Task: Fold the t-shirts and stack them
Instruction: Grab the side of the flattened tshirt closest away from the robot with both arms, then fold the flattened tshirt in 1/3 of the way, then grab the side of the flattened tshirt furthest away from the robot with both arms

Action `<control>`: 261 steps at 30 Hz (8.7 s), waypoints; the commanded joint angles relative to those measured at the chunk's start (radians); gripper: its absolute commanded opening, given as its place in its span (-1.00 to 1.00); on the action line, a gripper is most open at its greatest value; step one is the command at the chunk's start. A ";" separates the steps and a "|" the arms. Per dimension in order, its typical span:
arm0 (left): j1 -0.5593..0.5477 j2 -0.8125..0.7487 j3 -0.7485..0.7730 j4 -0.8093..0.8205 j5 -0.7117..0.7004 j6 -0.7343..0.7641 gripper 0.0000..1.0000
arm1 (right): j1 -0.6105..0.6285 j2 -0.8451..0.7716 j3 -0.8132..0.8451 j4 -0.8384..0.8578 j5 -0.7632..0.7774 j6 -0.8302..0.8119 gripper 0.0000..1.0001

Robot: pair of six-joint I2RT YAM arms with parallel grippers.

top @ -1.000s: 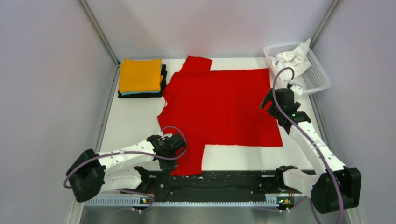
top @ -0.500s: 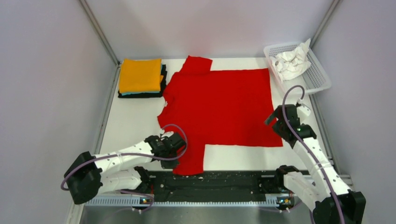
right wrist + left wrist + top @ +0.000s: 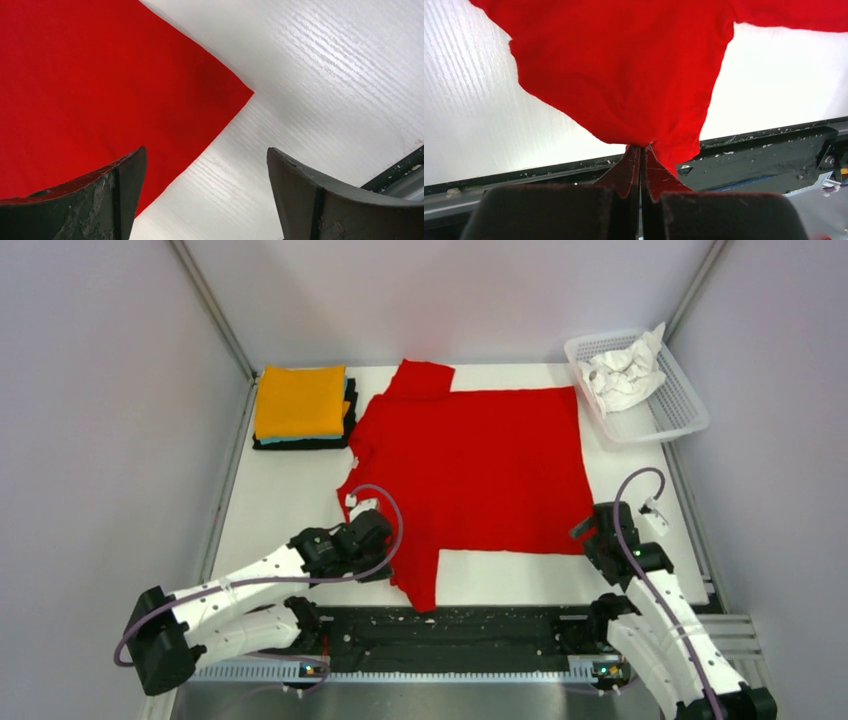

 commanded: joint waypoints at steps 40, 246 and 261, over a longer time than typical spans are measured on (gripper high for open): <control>0.279 0.025 0.191 0.237 0.007 0.210 -1.00 | -0.007 0.347 0.143 0.343 -0.067 -0.378 -1.00; 0.622 1.668 1.775 0.396 -0.010 0.496 0.75 | 0.137 0.570 0.309 0.493 -0.081 -0.517 0.97; 0.618 1.691 1.764 0.285 0.164 0.423 0.53 | 0.137 0.490 0.268 0.509 -0.089 -0.511 0.97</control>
